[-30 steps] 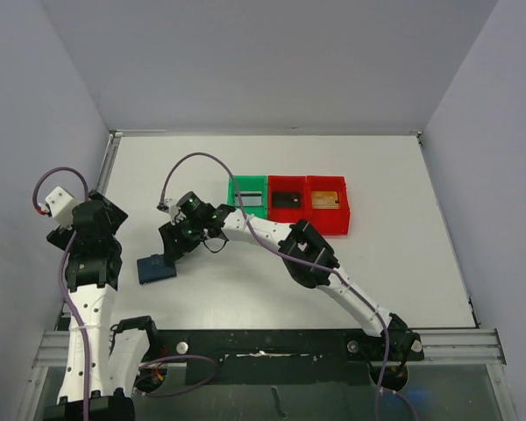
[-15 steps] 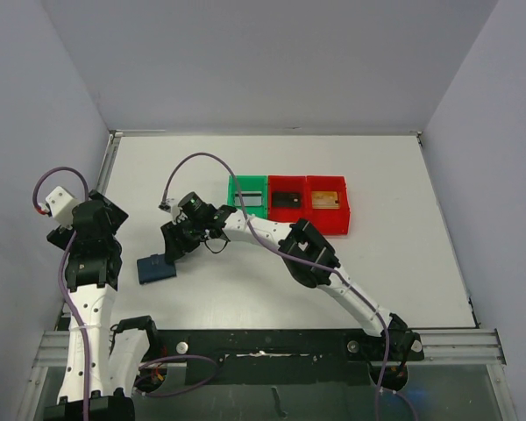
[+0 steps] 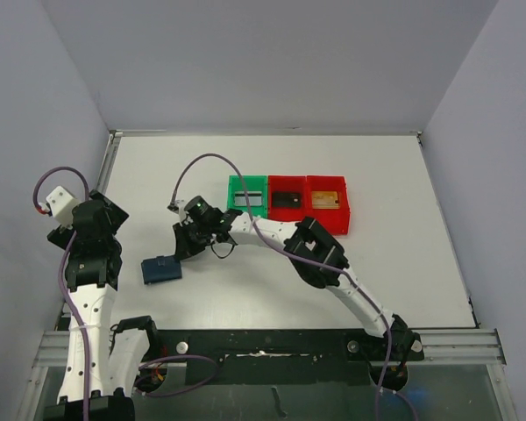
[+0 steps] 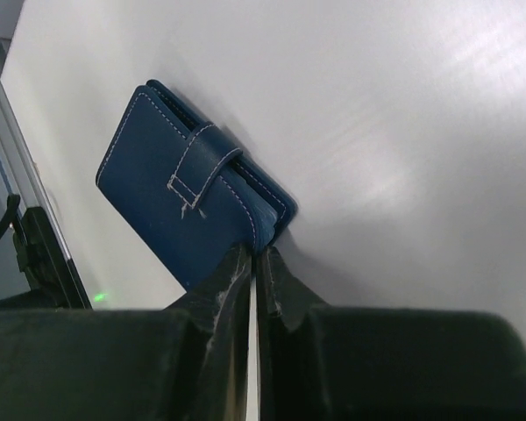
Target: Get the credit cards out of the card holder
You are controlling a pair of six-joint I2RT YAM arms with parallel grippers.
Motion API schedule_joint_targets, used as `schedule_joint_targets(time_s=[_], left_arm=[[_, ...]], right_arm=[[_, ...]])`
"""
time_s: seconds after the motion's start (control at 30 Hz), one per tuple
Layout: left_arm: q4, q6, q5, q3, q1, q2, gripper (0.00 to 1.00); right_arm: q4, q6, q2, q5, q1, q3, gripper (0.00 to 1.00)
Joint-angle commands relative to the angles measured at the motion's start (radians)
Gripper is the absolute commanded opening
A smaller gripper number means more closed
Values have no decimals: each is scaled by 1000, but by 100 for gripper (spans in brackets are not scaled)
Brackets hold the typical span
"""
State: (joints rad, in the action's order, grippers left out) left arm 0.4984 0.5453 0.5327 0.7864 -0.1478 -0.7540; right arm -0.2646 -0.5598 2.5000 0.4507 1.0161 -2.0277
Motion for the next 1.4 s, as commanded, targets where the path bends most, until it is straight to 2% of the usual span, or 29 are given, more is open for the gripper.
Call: schedule_joint_targets(time_s=[0.0, 0.23, 0.43, 0.47, 0.5, 0.63, 0.77, 0.9, 1.2, 1.37], left_arm=[[-40, -7, -16, 38, -9, 1, 98], [-58, -18, -72, 25, -9, -8, 98], [-120, -31, -287, -7, -4, -46, 98], [-130, -30, -335, -12, -4, -57, 98], [-163, -30, -415, -23, -3, -66, 98], [-230, 7, -620, -65, -3, -105, 98], [-277, 57, -755, -95, 8, -144, 96], [-250, 61, -752, -94, 26, -151, 95], [-144, -16, -674, -58, 26, -117, 95], [-126, -38, -652, -62, 25, -104, 95]], right_arm=[[36, -20, -211, -124, 8, 232, 0], [189, -178, -614, -285, 8, 828, 0], [161, -368, -943, -471, 6, 1236, 0], [138, -383, -995, -498, 4, 1259, 4], [110, -394, -1039, -539, 3, 1289, 12], [3, -356, -1200, -631, -9, 1320, 37], [38, -191, -1288, -580, -8, 1311, 50], [150, -8, -1262, -498, 40, 1297, 59], [396, 387, -1116, -556, 282, 1340, 67], [407, 464, -1049, -559, 318, 1323, 68]])
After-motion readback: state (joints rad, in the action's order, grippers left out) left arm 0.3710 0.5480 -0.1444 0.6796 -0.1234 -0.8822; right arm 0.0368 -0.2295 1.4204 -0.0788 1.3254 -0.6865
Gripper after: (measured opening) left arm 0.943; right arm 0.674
